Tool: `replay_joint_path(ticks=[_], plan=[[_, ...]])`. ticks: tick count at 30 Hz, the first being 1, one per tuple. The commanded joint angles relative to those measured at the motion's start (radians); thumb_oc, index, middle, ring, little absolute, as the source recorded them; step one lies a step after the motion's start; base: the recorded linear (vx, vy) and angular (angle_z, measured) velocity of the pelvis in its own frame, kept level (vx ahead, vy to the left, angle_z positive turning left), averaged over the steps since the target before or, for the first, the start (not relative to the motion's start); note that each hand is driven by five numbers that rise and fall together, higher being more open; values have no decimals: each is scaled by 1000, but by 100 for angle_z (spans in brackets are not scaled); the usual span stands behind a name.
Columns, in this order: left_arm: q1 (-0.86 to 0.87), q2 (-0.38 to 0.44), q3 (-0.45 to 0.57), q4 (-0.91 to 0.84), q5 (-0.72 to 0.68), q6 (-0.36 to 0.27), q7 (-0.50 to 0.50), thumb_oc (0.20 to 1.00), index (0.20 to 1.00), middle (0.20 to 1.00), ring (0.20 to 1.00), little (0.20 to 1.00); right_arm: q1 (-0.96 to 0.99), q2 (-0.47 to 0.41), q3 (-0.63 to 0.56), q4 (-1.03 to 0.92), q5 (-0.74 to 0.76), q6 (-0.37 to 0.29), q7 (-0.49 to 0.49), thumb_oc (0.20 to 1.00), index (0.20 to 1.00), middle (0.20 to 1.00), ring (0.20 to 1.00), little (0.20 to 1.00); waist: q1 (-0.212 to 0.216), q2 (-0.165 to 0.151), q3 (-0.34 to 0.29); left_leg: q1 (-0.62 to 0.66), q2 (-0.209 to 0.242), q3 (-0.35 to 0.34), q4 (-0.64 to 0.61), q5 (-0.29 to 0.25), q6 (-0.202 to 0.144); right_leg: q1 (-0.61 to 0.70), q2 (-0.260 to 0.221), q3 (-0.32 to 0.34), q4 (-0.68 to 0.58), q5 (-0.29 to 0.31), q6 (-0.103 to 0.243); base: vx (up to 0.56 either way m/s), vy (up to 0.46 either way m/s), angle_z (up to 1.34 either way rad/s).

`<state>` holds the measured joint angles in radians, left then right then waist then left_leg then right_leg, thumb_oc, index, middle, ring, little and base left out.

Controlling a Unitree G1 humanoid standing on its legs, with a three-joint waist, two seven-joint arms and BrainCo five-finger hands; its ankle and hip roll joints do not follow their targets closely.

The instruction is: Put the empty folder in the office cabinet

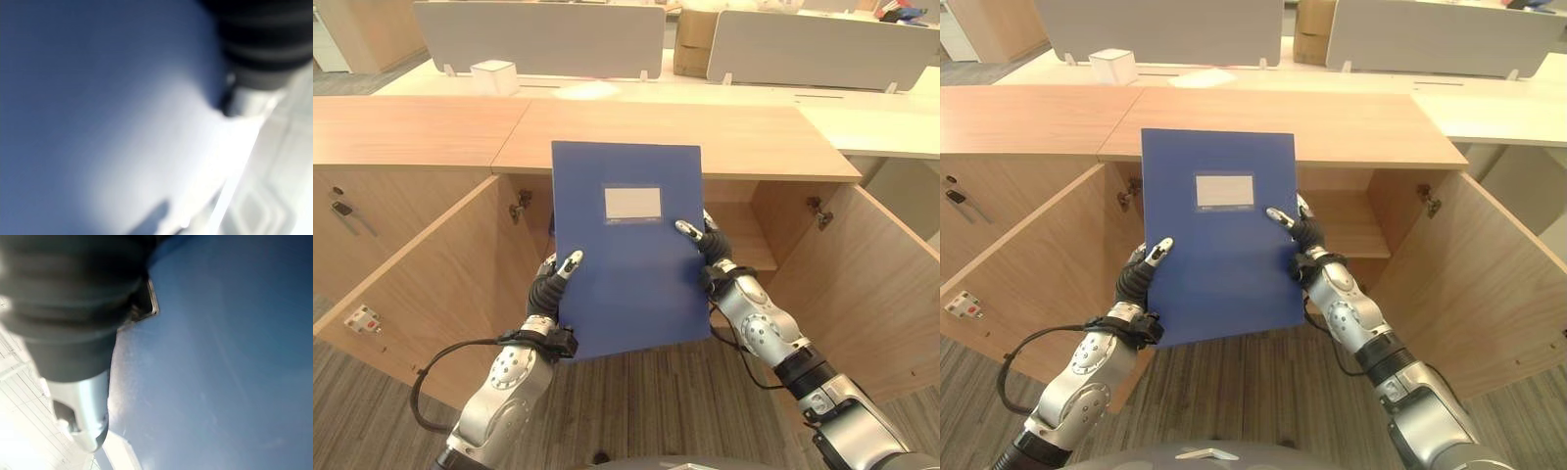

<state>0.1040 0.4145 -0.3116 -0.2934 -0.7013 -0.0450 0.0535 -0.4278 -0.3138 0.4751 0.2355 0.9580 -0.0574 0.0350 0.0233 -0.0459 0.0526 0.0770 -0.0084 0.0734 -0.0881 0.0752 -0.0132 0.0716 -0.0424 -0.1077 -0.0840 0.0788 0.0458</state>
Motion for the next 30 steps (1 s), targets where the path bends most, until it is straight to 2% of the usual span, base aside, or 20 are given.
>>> replay_joint_path(ticks=[1,15,16,17,18,19,26,30], plan=[[-126,-33,-43,-64,-12,-61,-88,200,200,200,200,200,-28,56,61,-71,-40,-1,69,200,200,200,200,200,-3,-20,-22,35,31,17,1,-131,-20,32,-63,-9,-3,-72,66,0,0,0],[-118,-47,-38,-50,-4,-47,-84,200,200,200,200,200,15,75,47,-70,-48,9,59,200,200,200,200,200,-8,-16,-25,38,30,20,1,-135,-19,35,-64,-8,-3,-74,66,0,0,0],[-118,-47,-37,-47,-2,-46,-83,357,357,357,357,357,20,80,44,-70,-47,9,58,200,200,200,200,200,-9,-15,-25,38,30,20,1,-136,-19,34,-65,-7,-3,-74,67,0,0,0],[-118,-46,-35,-46,1,-45,-84,595,595,595,595,595,27,84,41,-70,-47,10,57,200,200,200,200,200,-9,-15,-25,38,30,20,1,-135,-19,35,-65,-8,-3,-74,66,0,0,0],[-118,-46,-35,-46,1,-45,-84,595,595,595,595,595,27,84,41,-70,-47,10,57,200,200,200,200,200,-9,-15,-25,38,30,20,1,-135,-19,35,-65,-8,-3,-74,66,0,0,0],[-118,-45,-32,-45,6,-45,-83,1000,1000,1000,1000,1000,31,85,38,-71,-46,8,56,200,200,200,200,200,-9,-15,-25,37,30,20,1,-135,-19,35,-65,-8,-3,-74,67,0,0,0],[-31,-35,37,-36,52,-40,-84,1000,1000,1000,1000,1000,153,79,-65,-24,-58,10,22,200,200,200,200,200,-11,-13,-20,37,28,20,1,-136,-17,35,-67,-11,-3,-73,70,0,0,0],[33,-33,95,4,138,-43,-69,1000,1000,1000,1000,1000,232,72,-124,27,-79,28,7,200,200,200,200,200,-7,-15,-16,35,25,16,1,-138,-17,35,-68,-15,-3,-74,72,0,0,0]])
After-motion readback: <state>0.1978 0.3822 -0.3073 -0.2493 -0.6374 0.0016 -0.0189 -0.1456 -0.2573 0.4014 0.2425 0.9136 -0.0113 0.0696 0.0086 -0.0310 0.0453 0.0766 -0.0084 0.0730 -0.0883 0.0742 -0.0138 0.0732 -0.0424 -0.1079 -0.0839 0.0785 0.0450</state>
